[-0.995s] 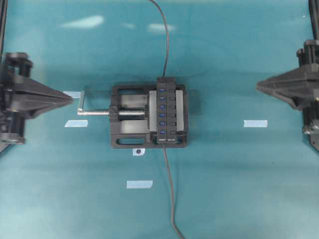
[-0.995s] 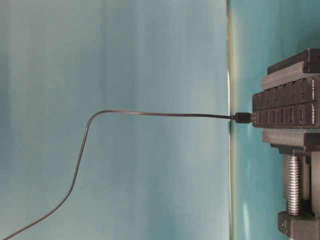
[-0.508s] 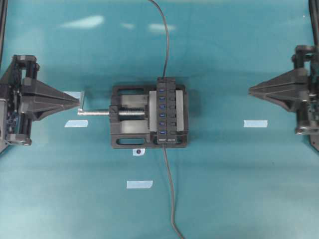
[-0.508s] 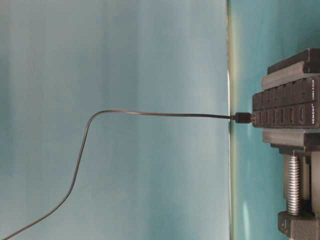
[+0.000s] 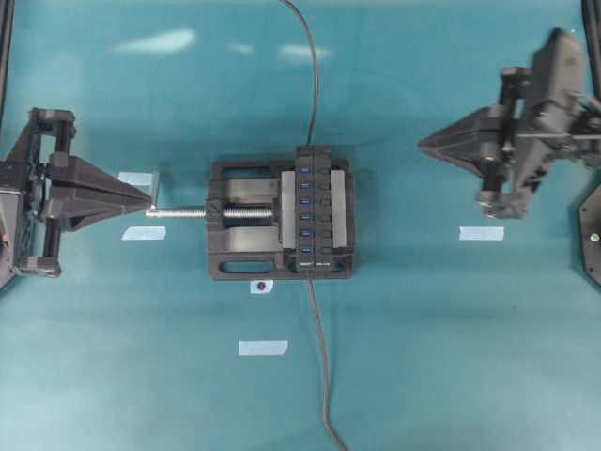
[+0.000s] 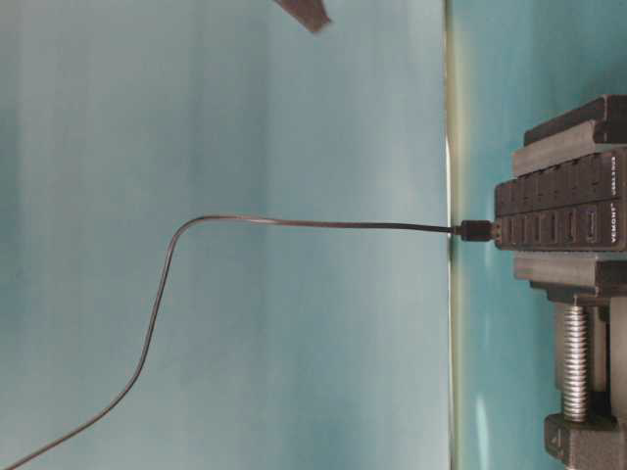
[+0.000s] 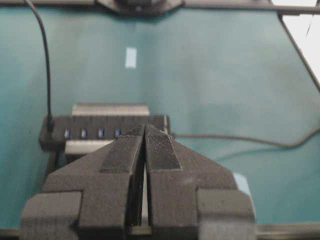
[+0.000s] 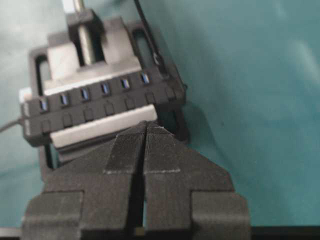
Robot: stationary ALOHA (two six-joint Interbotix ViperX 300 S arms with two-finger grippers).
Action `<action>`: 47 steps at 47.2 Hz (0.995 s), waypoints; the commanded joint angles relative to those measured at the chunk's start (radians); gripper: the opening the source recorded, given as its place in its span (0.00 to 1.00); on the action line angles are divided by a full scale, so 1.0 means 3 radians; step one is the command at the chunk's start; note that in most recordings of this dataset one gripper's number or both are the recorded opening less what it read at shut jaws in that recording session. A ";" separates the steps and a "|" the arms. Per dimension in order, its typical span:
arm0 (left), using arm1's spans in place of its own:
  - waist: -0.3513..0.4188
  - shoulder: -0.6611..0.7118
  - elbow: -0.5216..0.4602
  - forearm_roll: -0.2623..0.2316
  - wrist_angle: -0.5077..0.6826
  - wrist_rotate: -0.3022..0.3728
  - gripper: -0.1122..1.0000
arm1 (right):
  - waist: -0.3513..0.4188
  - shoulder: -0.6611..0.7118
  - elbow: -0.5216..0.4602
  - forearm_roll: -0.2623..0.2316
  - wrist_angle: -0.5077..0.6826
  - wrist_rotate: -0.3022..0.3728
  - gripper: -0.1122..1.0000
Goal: Insert the USB into the front port of the fixed hub.
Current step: 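Move the right gripper over the hub toward the black cable's plug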
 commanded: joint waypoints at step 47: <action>-0.0005 -0.0399 0.0000 0.0005 0.0440 -0.0010 0.10 | -0.0153 0.1652 -0.1079 -0.0199 0.0256 0.0000 0.06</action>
